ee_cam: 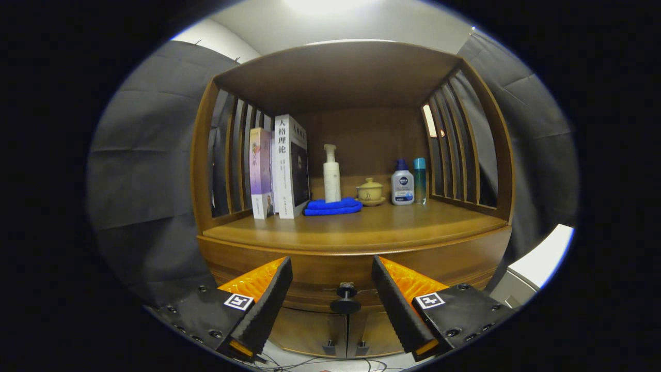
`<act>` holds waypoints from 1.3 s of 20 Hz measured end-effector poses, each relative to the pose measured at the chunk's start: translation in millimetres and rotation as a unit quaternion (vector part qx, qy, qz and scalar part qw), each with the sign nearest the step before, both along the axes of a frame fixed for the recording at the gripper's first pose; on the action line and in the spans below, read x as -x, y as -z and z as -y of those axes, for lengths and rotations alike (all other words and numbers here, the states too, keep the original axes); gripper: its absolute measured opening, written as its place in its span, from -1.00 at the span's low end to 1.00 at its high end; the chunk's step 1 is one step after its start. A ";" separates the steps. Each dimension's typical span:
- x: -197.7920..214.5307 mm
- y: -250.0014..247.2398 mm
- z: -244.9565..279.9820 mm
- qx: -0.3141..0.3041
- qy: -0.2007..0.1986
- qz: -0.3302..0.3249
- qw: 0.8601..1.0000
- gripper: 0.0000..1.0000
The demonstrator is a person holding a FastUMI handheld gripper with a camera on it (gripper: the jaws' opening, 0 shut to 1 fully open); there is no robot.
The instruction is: Pull open the drawer, take out the items inside it, and place them on the countertop above the cabinet.
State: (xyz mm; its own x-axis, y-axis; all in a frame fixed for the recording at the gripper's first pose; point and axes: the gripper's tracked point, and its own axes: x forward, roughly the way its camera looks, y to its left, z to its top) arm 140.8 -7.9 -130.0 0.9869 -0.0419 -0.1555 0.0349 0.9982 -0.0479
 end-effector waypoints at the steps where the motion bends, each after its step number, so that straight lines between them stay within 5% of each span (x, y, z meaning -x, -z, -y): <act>1: -4.0 8.5 3.2 0.001 0.003 -0.008 1.000 0.96; 14: -11.4 74.9 18.9 -0.002 0.014 -0.078 0.997 0.39; 19: -16.2 73.9 22.7 0.007 0.012 -0.076 0.997 -0.33; 26: 9.7 73.8 21.8 -0.003 0.019 -0.076 0.997 -0.33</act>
State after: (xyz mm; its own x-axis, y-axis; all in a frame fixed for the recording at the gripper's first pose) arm 131.1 -29.7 -203.7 0.9495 -0.0773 -0.3042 0.0654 0.9967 -0.0490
